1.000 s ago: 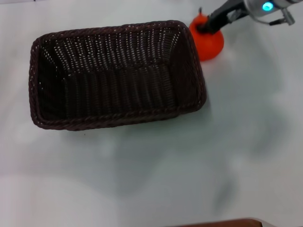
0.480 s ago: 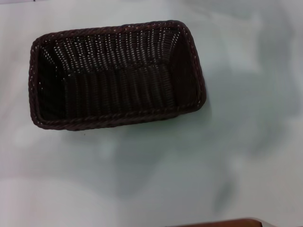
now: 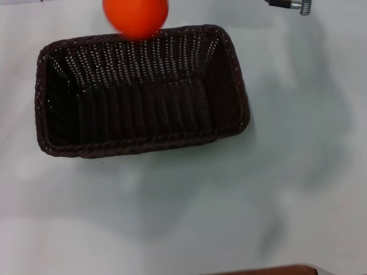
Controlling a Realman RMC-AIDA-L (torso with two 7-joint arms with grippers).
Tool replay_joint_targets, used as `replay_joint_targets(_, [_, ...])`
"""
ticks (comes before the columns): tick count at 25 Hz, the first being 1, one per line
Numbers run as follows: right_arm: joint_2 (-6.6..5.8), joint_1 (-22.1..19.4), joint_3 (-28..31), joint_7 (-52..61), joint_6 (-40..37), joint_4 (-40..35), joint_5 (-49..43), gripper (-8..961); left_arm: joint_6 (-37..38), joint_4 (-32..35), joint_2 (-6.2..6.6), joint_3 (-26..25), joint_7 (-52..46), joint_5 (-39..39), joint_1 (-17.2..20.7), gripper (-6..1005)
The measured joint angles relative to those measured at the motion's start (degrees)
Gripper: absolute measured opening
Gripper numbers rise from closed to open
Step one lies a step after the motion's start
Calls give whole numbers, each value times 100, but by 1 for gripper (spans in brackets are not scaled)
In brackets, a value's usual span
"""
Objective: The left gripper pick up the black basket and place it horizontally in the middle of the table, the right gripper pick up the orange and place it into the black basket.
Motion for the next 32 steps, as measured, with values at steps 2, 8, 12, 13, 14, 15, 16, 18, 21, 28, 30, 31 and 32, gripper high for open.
replay_joint_targets(2, [2, -33, 70, -34, -7, 0, -2, 415, -14, 1, 0, 1, -6, 0, 4, 904])
replay_joint_targets(8, [73, -113, 537, -250, 51, -62, 0, 602, -64, 53, 0, 2, 10, -29, 17, 904])
replay_joint_targets(12, [173, -325, 801, -723, 62, -127, 577, 716, -74, 56, -3, 1, 12, -34, 37, 904])
replay_joint_targets(13, [194, -413, 839, -956, 55, -164, 839, 742, -79, 56, -5, 1, 13, -37, 43, 904])
replay_joint_targets(14, [206, -494, 867, -1184, 47, -238, 1129, 768, -96, 56, -7, -5, 15, -38, 46, 904])
replay_joint_targets(15, [220, -576, 892, -1473, 42, -349, 1471, 794, -112, 56, -9, -13, 17, -38, 49, 904])
replay_joint_targets(16, [224, -647, 922, -1784, 38, -532, 1872, 793, -125, 56, -9, -23, 20, -39, 51, 905])
replay_joint_targets(18, [226, -747, 1005, -2405, 34, -969, 2666, 790, -144, 56, -9, -42, 24, -43, 51, 905])
replay_joint_targets(21, [227, -822, 1199, -3237, 23, -1635, 3712, 786, -146, 92, -15, -57, 44, -83, 51, 905])
replay_joint_targets(28, [234, -903, 1430, -4707, 98, -2567, 5355, 785, -227, 447, -11, -73, 474, -537, 80, 905])
replay_joint_targets(30, [238, -924, 1439, -4927, 174, -2681, 5603, 785, -253, 492, -11, -83, 616, -646, 100, 905])
replay_joint_targets(31, [238, -936, 1442, -4985, 203, -2716, 5682, 785, -260, 533, -13, -87, 738, -737, 116, 905])
replay_joint_targets(32, [238, -945, 1444, -5031, 236, -2751, 5777, 785, -262, 577, -15, -89, 844, -815, 130, 905])
